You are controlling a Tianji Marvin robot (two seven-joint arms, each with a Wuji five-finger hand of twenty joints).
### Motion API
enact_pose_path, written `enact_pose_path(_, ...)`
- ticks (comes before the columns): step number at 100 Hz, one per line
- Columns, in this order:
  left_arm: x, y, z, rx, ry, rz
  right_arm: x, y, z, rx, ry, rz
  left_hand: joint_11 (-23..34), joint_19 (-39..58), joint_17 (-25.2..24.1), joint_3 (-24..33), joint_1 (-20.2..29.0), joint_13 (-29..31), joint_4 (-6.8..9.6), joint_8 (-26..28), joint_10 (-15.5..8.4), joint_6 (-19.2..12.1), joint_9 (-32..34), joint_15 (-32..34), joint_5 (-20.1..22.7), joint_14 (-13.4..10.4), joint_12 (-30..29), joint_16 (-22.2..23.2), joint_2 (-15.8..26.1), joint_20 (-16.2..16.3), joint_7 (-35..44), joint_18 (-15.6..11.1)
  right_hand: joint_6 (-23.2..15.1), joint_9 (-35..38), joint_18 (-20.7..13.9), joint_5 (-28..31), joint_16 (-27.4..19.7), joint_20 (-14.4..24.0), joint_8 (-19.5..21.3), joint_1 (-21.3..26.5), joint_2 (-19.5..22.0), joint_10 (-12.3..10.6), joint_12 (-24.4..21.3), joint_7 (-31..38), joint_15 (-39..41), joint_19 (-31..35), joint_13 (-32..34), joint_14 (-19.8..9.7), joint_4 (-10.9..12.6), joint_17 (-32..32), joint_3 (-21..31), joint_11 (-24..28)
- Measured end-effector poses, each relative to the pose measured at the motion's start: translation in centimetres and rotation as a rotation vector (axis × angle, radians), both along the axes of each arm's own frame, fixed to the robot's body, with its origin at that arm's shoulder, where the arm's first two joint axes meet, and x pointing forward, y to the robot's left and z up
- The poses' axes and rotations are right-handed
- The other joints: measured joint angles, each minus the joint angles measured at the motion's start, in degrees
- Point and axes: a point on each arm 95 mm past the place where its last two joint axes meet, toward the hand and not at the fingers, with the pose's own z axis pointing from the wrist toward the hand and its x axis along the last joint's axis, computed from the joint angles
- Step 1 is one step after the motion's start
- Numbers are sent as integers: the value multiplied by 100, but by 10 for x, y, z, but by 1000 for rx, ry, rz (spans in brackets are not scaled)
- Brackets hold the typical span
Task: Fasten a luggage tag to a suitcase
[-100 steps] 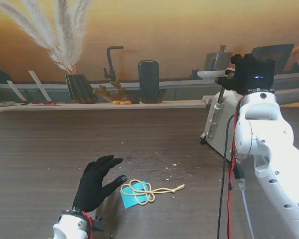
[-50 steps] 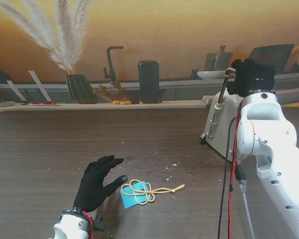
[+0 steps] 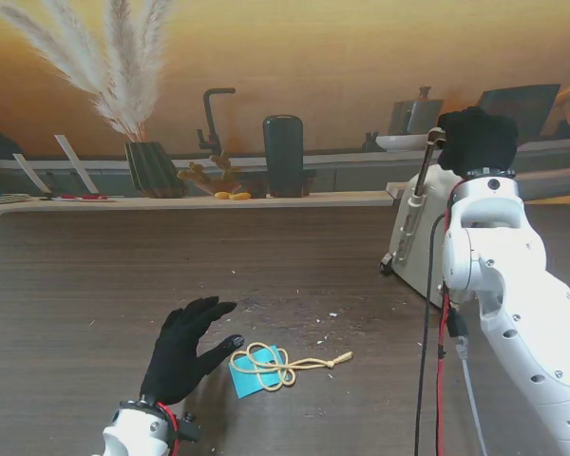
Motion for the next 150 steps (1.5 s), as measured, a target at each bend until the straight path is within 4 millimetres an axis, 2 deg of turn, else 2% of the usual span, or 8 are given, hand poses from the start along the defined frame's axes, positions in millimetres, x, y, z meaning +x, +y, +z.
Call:
enact_pose_path(9,0,0,0,0,0,-1,7,-1,0,-20,-9,13,0,0,2,0,1,0,0,0,0,0,0,0,0,0,0,0,0,0,0,0,-171,0,-86,334,128,128,401,0,-99,0,148,352,533,396,0,-2,-14,146,57,68)
enact_pose_path(22,0,-1,0,0,2,-3,18,-1,0,-40,-42,45,0,0,7,0,1,0,0,0,0,0,0,0,0,0,0,0,0,0,0,0,-373,49,-145,632,129,158,740,0,-184,1,211,644,732,529,0,-9,-15,213,120,71)
enact_pose_path(44,1,-2,-1,3,7,-6,31,0,3,-49,-85,92,0,0,12,0,1,1,0,0,0,0,0,0,1,0,0,0,0,0,1,0,-496,100,-200,715,129,158,911,0,-309,1,265,773,797,543,0,-49,-16,267,120,85)
enact_pose_path(61,3,-2,-1,6,13,-5,34,10,10,-46,-120,140,0,0,13,0,1,1,0,0,0,0,0,0,1,0,0,0,0,0,1,0,-512,100,-207,785,129,158,983,0,-317,1,267,836,816,554,0,-57,-58,332,121,137)
enact_pose_path(80,3,-2,-1,8,15,-2,33,32,18,-51,-149,201,0,0,14,0,1,1,0,0,0,0,0,0,1,0,0,0,0,0,1,0,-562,101,-209,863,129,158,1106,0,-341,1,328,855,873,599,2,-63,-59,359,121,144)
enact_pose_path(124,1,4,-1,8,10,19,26,103,35,-43,-187,354,0,0,14,0,1,1,0,0,0,0,0,0,1,0,0,0,0,0,1,0,-574,102,-221,911,129,158,1176,0,-343,1,331,853,877,609,74,-73,-59,394,122,145)
enact_pose_path(150,-3,9,2,5,0,38,33,138,32,-42,-183,400,0,0,15,0,1,1,0,0,0,0,0,0,1,0,0,0,0,0,1,0,-585,102,-263,911,129,157,1178,-1,-343,-4,331,846,877,610,74,-124,-59,396,122,145)
